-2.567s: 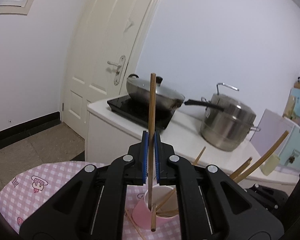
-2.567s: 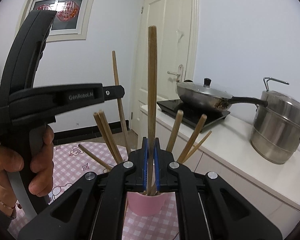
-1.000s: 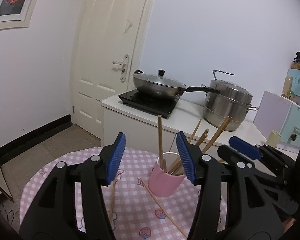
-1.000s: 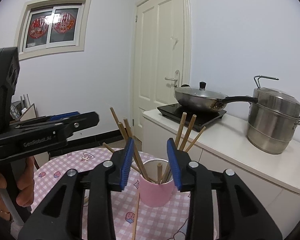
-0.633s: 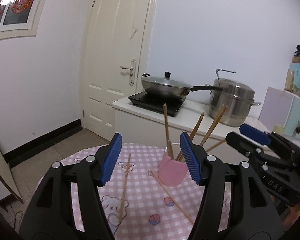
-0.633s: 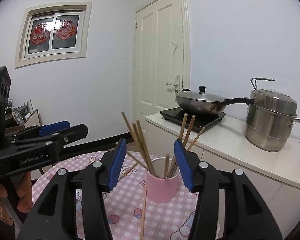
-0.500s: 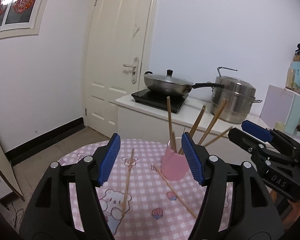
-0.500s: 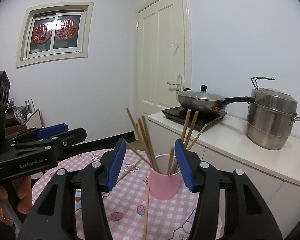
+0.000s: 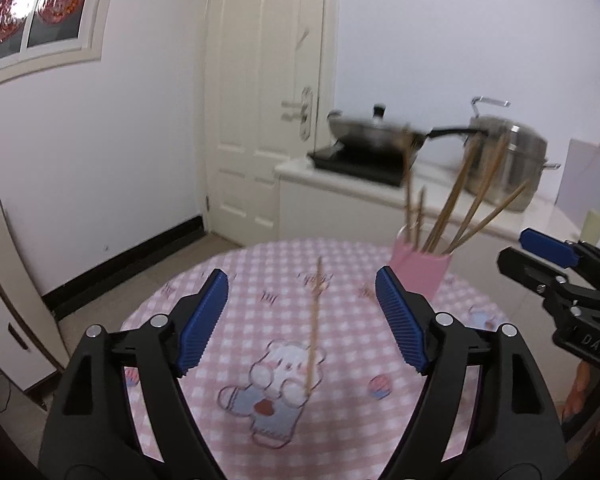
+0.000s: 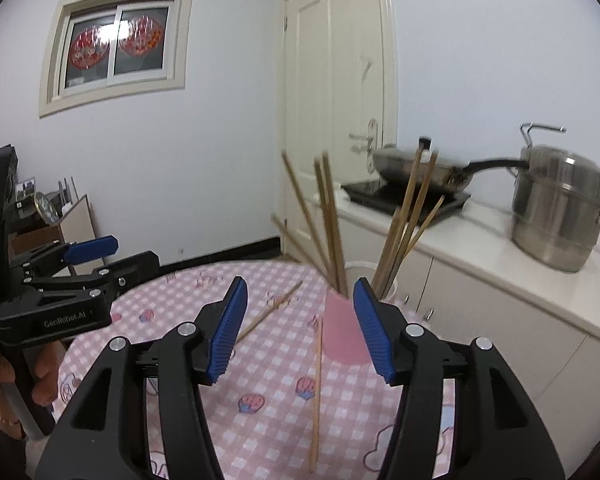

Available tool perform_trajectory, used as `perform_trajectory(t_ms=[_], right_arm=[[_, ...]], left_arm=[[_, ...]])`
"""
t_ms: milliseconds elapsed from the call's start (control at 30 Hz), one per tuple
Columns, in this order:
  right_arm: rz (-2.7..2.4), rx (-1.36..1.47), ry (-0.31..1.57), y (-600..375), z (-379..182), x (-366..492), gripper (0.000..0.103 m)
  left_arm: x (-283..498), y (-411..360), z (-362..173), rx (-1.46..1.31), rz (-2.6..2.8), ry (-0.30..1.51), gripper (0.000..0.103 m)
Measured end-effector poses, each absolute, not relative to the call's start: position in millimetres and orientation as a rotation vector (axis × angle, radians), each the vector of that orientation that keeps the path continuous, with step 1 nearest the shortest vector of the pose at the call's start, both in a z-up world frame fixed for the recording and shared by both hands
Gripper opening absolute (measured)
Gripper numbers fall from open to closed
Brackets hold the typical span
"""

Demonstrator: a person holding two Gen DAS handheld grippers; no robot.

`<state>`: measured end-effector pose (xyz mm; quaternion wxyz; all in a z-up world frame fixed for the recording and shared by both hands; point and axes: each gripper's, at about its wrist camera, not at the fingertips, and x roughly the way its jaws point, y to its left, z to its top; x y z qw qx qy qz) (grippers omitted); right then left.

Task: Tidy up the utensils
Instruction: 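Move both open tools down to the last chopstick on the table, then close the left tool on the chopstick while the right tool closes on it too, then lift the chopstick upright with both tools and carry it over the pink cup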

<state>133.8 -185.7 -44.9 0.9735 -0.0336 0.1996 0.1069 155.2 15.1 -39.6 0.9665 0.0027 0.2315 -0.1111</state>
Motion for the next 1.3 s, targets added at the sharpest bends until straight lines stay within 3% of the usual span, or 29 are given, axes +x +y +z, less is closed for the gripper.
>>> perform_trajectory(t_ms=[400, 767, 900, 967, 1033, 1067, 1167, 1300], right_arm=[[0.199, -0.050, 0.660, -183, -116, 172, 0.052], [0.196, 0.032, 0.854, -207, -155, 205, 0.052], [0.198, 0.021, 0.882, -205, -159, 211, 0.043], [0.195, 0.013, 0.898, -204, -162, 214, 0.037], [0.196, 0.005, 0.900, -203, -163, 214, 0.031], [0.201, -0.005, 0.904, -201, -163, 214, 0.022], [0.223, -0.013, 0.911, -196, -165, 216, 0.006], [0.265, -0.015, 0.918, -187, -166, 211, 0.005]], left_arm=[[221, 27, -117, -0.028, -0.269, 0.809, 0.076], [276, -28, -154, 0.108, -0.241, 0.925, 0.074], [288, -33, -163, 0.124, -0.238, 0.973, 0.040], [289, -33, -166, 0.122, -0.230, 0.973, 0.035], [287, -35, -166, 0.136, -0.235, 0.971, 0.016], [286, -36, -166, 0.141, -0.240, 0.974, 0.011], [280, -34, -164, 0.155, -0.236, 0.973, 0.007], [263, -20, -164, 0.125, -0.227, 0.967, 0.006]])
